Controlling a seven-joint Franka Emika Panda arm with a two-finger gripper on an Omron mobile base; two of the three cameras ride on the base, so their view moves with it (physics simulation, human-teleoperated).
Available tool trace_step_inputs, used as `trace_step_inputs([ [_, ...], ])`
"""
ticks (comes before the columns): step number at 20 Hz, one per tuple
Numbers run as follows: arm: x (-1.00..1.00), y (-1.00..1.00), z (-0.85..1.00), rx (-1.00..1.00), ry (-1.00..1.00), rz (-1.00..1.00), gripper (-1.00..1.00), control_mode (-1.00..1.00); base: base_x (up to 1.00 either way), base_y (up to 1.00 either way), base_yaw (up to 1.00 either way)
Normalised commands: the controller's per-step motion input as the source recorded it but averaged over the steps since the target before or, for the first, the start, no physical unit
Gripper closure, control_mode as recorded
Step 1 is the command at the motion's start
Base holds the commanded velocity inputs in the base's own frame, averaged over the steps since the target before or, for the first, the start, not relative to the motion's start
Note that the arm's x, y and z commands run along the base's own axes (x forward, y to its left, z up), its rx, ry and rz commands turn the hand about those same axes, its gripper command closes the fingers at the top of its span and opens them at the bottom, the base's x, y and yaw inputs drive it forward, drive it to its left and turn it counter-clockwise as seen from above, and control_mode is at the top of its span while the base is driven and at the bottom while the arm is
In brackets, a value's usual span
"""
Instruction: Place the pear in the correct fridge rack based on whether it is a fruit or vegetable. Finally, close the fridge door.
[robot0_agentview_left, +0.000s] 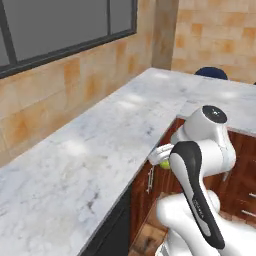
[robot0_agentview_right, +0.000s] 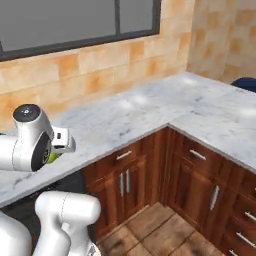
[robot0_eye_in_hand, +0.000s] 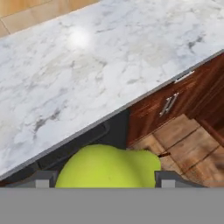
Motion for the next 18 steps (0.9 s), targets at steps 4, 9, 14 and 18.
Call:
trace_step_inputs([
  [4,0.0,0.0,0.0,0.0,0.0,0.0,1.0,1.0,0.0,-0.01,-0.95],
  [9,0.0,0.0,0.0,0.0,0.0,0.0,1.0,1.0,0.0,0.0,-0.95],
  [14,0.0,0.0,0.0,0.0,0.0,0.0,1.0,1.0,0.0,0.0,-0.95],
  [18,0.0,0.0,0.0,0.0,0.0,0.0,1.0,1.0,0.0,-0.02,-0.95],
])
